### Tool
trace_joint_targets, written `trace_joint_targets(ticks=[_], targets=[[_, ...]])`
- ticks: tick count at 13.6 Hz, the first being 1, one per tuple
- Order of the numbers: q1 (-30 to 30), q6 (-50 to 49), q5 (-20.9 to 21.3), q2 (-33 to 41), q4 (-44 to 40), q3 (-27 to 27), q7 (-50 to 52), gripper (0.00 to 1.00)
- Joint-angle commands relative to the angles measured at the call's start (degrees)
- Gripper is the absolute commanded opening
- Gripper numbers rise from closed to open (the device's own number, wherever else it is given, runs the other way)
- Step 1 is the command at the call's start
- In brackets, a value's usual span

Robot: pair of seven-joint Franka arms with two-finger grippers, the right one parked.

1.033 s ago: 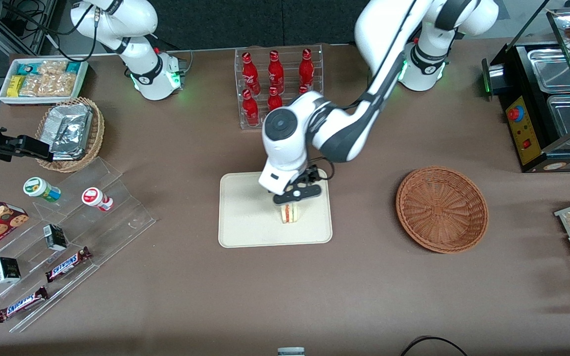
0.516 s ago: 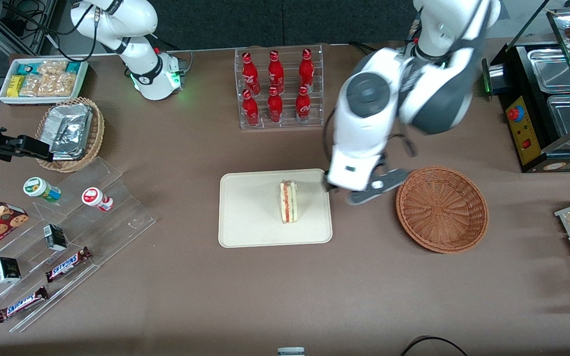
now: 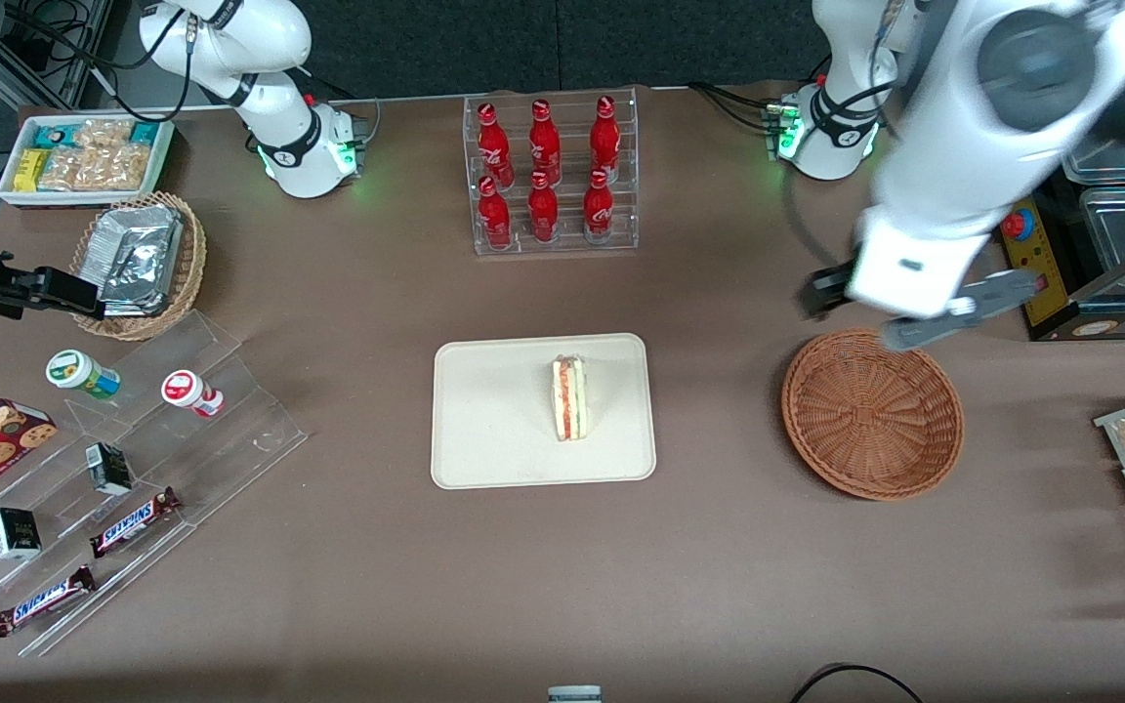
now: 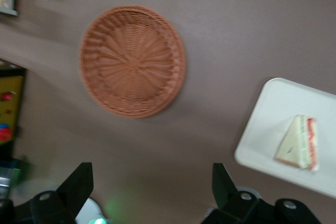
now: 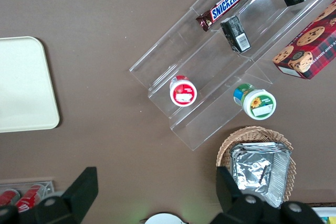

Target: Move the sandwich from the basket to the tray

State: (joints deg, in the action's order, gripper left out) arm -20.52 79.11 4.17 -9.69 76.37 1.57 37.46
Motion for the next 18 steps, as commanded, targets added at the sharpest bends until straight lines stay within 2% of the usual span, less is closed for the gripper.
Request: trace_joint_targets(ticks=[1,5,6,9,12,18], targets=[[7.13,-2.11,-1.87,7.39,4.31,-0.78,-9.65,1.0],[14.61,-5.55,-3.81,12.4,6.06,-0.43,-19.87,1.0],[16.28,-5.55,-5.73,13.72,7.03,0.79,-22.32,1.0],[16.12,-4.25,-6.63,20.13,13.77,5.54,-33.82,1.0],[14.99,-1.95,-5.84,23.4,18.63,5.37,-35.09,1.0],[15.07,-1.07,-5.84,22.44,16.88,1.77,-34.74,1.0]])
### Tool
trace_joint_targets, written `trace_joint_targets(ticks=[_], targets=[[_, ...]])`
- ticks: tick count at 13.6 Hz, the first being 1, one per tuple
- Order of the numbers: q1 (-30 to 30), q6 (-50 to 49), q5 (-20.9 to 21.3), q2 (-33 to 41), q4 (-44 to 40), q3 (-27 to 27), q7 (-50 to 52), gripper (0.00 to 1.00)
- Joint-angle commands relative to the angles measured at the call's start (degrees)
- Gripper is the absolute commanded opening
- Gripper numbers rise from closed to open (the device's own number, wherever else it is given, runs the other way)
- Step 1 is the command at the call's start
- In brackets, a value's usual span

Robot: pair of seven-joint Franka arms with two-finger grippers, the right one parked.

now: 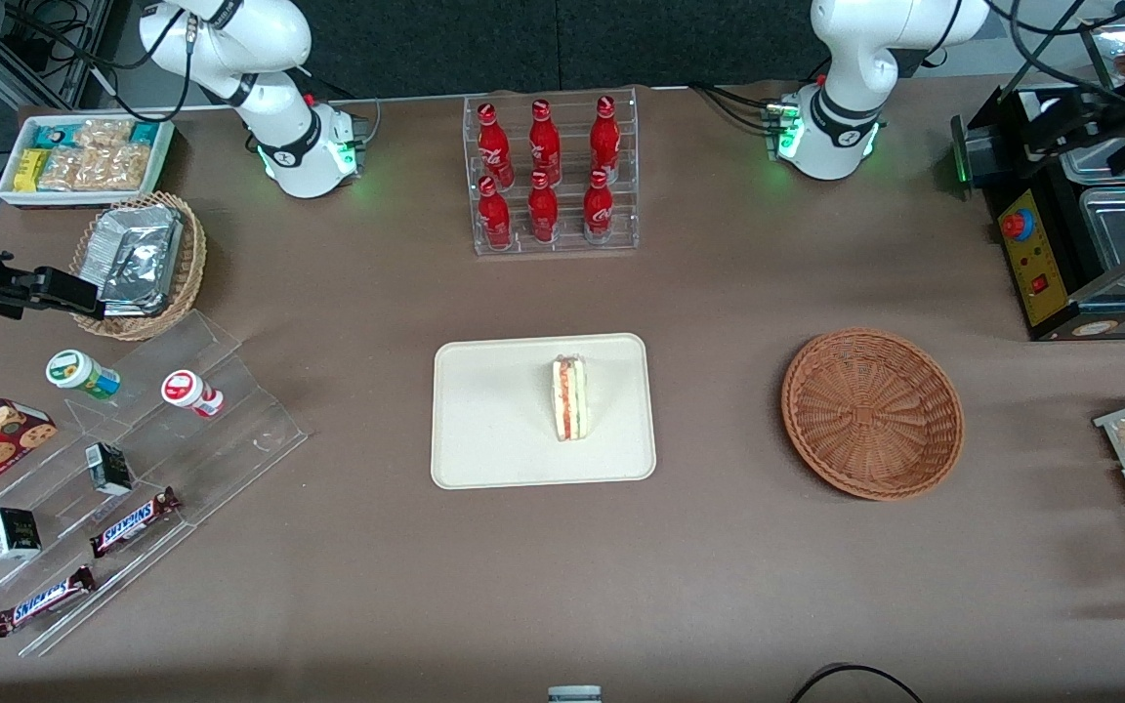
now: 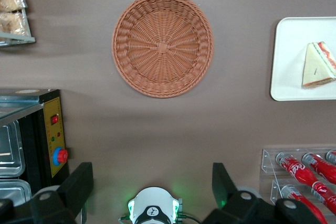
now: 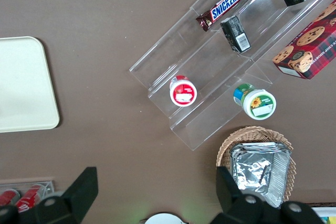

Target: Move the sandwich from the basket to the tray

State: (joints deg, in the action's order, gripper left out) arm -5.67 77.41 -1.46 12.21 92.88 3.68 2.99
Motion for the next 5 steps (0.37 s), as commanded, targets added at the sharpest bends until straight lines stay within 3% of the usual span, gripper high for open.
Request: trace_joint_targets(ticks=[1,5], targets=[[0.23,0.64,-0.3,0.36,0.2,-0.34,-0.44,1.0],[3.02,0.55,-0.21,-1.83,-1.56,-2.97,-0.53,1.0]])
